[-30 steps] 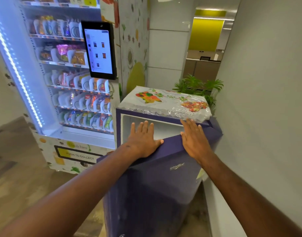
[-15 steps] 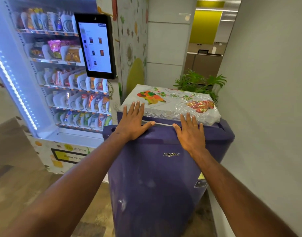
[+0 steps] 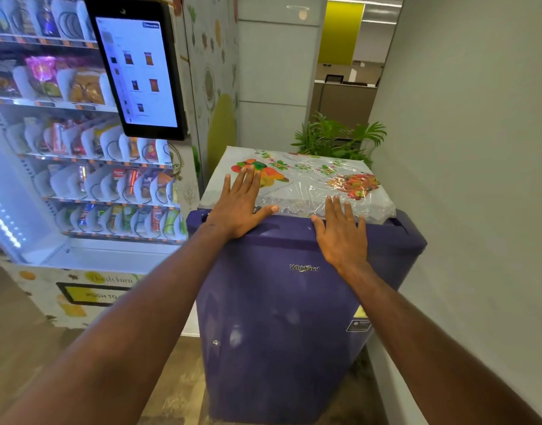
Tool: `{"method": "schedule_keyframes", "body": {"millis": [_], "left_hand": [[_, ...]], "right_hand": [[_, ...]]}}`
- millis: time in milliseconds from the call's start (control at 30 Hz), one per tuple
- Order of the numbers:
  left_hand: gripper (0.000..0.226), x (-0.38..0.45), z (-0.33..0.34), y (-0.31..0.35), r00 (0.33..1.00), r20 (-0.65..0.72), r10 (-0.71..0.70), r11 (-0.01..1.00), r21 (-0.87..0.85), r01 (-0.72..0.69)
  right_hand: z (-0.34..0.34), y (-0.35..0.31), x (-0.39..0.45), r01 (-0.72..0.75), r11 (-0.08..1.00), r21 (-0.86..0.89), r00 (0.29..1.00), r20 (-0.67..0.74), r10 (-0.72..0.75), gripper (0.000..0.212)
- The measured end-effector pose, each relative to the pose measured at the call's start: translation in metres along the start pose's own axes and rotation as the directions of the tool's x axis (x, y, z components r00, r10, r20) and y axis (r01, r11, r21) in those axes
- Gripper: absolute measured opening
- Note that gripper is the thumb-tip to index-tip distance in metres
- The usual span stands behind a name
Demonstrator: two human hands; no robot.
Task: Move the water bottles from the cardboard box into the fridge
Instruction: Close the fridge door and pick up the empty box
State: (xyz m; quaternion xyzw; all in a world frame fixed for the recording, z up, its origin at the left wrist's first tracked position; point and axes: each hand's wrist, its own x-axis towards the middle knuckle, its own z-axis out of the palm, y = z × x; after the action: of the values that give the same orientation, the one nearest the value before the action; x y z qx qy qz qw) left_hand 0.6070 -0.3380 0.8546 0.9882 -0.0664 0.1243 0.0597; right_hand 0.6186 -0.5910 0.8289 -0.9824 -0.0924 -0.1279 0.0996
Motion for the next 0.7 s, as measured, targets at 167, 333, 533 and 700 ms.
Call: {"method": "schedule_keyframes", "body": {"millis": [167,333,533,700], "left_hand": [[0.103,0.013,0.006,-0.01,0.999,-0.007,0.037,0.999,-0.022,-0.037],[0.094,0.013,0.006,-0.011,0.997,-0.044,0.066,0.995,-0.07,-0.069],[0.091,0.012,0.005,-0.009,0.993,-0.072,0.096,0.99,-0.096,-0.103],[0.086,0.011,0.005,-0.009,0.985,-0.132,0.114,0.99,-0.072,-0.124]], "right_hand": [[0.003,-0.003,0.006,-0.026,0.999,-0.023,1.0,-0.013,0.026,0.069],[0.006,-0.003,0.008,-0.036,0.999,-0.034,0.999,-0.036,0.035,0.067],[0.004,-0.005,0.009,-0.075,0.996,-0.056,0.996,-0.047,0.072,0.066],[0.002,-0.007,0.008,-0.097,0.994,-0.051,0.994,-0.052,0.095,0.069]]}}
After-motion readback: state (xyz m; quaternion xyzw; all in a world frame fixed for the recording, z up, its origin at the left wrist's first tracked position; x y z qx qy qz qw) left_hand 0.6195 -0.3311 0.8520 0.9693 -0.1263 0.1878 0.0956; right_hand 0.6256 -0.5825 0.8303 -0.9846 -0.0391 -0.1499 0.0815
